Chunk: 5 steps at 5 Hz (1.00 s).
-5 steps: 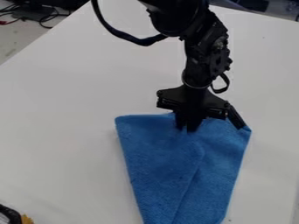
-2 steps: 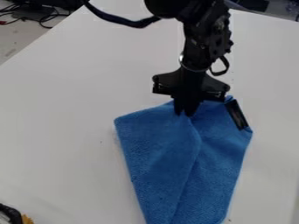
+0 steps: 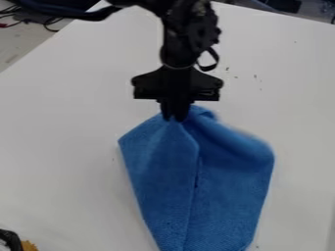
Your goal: Move the cloth to the left of the table
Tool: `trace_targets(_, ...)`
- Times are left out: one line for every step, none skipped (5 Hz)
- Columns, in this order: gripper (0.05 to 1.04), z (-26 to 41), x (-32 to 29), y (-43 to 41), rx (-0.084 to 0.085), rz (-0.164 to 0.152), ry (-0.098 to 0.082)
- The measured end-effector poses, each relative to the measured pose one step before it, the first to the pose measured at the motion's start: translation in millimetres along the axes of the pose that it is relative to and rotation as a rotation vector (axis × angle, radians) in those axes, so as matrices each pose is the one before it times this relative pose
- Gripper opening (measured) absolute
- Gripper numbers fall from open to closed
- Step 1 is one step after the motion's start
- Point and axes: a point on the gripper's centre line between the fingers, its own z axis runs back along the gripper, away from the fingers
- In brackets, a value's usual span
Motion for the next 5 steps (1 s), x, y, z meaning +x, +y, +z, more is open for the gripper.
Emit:
trace_targets(0.095,-3.26,-9.57,24.46,-0.0101,0.0464,-0.0002)
trace_targets(0.120,-5.35,-9.83,19.13,0.0021,0.0174,0.0126)
trace_targets(0.304,-6.09,-8.60,10.24,-0.0016,-0.0103,-0.0101)
trace_targets(0.597,-1.36,-3.95,5.54,0.0045,0.0034,0.0035)
trace_targets(0.921,3.84,-0.66,7.62,0.0102,0.0112,-0.0166)
